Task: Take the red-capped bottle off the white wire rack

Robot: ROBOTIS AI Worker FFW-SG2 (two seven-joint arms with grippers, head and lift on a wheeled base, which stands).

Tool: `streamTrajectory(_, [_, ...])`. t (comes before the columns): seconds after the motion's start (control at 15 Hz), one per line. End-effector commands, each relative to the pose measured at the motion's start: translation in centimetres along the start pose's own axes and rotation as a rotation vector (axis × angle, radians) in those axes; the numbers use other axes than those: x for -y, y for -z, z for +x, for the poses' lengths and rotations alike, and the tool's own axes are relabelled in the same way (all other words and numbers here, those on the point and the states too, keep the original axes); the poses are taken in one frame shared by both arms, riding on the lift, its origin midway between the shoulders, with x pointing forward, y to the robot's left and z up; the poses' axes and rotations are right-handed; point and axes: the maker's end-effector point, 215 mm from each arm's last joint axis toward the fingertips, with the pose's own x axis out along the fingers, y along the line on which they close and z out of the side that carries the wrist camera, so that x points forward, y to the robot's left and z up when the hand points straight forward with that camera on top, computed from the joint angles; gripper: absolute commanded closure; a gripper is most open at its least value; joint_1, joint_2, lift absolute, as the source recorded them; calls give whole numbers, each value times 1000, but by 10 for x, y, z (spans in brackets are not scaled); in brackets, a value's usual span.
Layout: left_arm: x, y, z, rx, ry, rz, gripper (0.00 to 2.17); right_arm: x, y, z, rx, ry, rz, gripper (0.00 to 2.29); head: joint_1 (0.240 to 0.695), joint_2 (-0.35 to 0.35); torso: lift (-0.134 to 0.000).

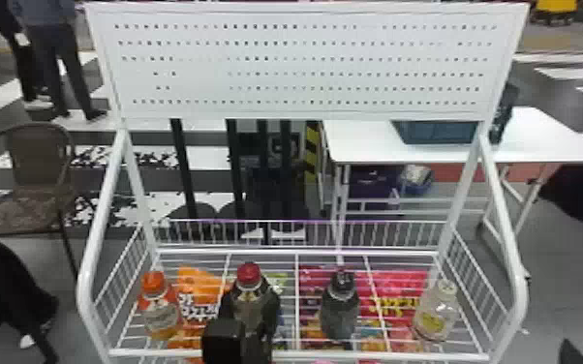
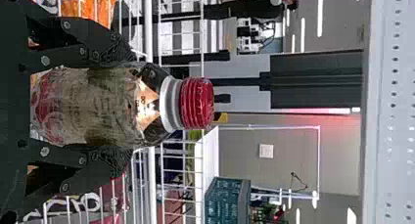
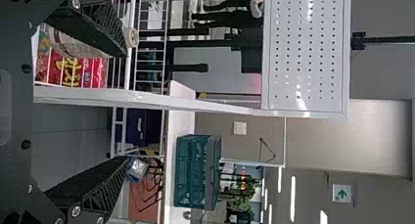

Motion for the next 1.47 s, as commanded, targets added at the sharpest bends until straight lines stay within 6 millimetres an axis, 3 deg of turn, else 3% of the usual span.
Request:
streamTrajectory(0.0, [-5, -23, -16, -2, -4, 37, 1980, 0, 1, 0, -1, 2, 2, 144, 499, 0, 0])
streamTrajectory(0.13, [-15, -45, -27, 1, -16, 56, 1980, 0, 1, -1, -1, 1, 2, 144, 499, 0, 0])
streamTrajectory(0.53, [-113, -84, -64, 6, -153, 110, 1976, -1, 3, 2, -3, -1, 4, 144, 499, 0, 0])
streamTrajectory(0.73, [-141, -106, -88, 31, -182, 98, 1976, -2, 2, 3, -1, -4, 4, 144, 499, 0, 0])
streamTrajectory(1.0, [-155, -113, -103, 36, -185, 81, 1976, -8, 3, 5, -1, -14, 6, 144, 499, 0, 0])
streamTrajectory(1.4, [-159, -115, -105, 40, -183, 70, 1973, -10, -2, 4, 6, -22, 6, 144, 499, 0, 0])
